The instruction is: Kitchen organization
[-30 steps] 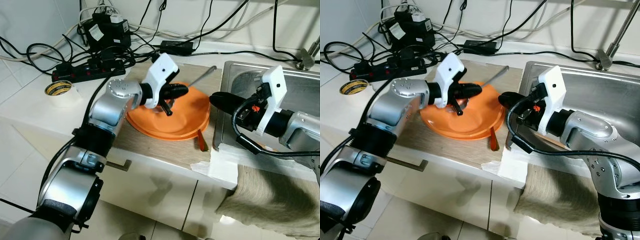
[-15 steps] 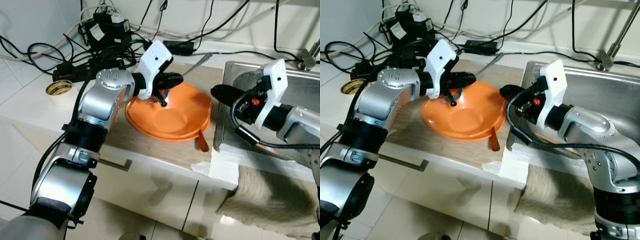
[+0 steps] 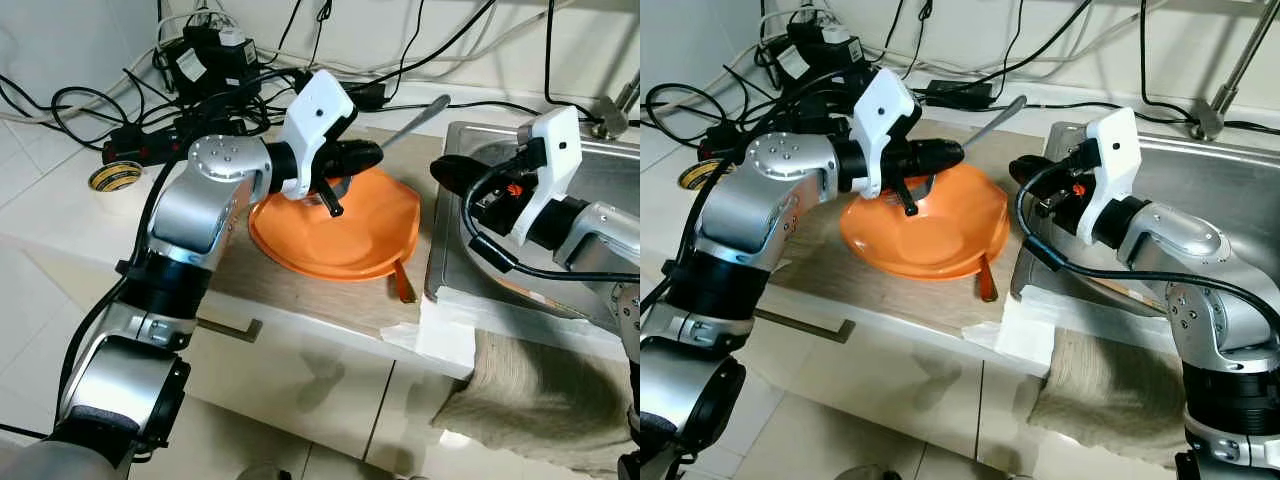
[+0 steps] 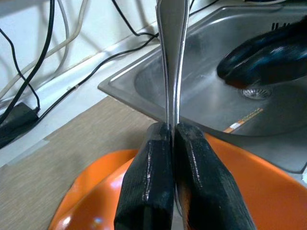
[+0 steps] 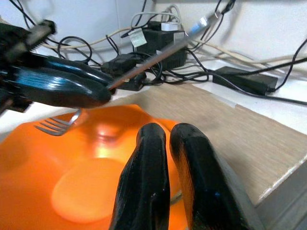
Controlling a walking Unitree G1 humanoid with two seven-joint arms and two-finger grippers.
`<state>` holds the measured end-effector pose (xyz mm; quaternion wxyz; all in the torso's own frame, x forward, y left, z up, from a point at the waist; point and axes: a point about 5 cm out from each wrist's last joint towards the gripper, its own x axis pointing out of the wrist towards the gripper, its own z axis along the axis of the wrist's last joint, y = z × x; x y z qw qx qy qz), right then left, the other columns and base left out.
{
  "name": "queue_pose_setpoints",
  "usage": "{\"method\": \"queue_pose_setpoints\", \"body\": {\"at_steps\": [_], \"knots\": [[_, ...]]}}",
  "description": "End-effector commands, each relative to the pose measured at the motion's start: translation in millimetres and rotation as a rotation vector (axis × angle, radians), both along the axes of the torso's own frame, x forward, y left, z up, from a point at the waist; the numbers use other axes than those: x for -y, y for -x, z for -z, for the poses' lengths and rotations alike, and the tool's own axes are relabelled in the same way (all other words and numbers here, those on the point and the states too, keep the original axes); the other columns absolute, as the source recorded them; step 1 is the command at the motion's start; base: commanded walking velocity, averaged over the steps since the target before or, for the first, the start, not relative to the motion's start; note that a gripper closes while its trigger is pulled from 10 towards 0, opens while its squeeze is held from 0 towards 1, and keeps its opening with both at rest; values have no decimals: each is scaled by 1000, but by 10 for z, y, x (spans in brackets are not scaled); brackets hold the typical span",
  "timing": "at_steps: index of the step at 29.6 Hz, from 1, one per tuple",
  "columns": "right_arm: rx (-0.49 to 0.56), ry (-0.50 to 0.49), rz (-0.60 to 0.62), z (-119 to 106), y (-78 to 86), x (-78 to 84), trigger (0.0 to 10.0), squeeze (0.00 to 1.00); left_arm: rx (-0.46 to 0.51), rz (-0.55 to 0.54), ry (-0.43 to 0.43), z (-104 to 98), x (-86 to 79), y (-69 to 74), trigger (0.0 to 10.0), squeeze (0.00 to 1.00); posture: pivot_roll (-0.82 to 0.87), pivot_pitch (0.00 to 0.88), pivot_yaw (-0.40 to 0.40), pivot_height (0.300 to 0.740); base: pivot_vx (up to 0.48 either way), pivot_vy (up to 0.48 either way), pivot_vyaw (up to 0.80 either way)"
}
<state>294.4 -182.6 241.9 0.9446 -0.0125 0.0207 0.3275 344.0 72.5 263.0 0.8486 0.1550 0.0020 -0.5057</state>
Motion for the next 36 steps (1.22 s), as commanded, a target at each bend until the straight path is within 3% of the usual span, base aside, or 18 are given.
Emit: {"method": "queue_pose_setpoints", "body": {"at_steps": [1, 4, 5, 36], "knots": [[29, 2, 11, -58, -27, 3, 10000, 0, 11, 17, 3, -36, 11, 39, 0, 0, -43, 0, 64, 740, 0, 0, 0], [39, -12, 37, -87, -63, 16, 10000, 0, 6, 20, 5, -23, 23, 56, 0, 0, -42, 0, 63, 740, 0, 0, 0], [37, -31, 45, -107, -84, 29, 10000, 1000, 4, 18, 5, -23, 24, 56, 0, 0, -42, 0, 62, 740, 0, 0, 0], [15, 6, -9, -65, -65, -15, 10000, 1000, -9, 35, -4, 16, 69, 86, 0, 0, -44, 0, 60, 740, 0, 0, 0]]}}
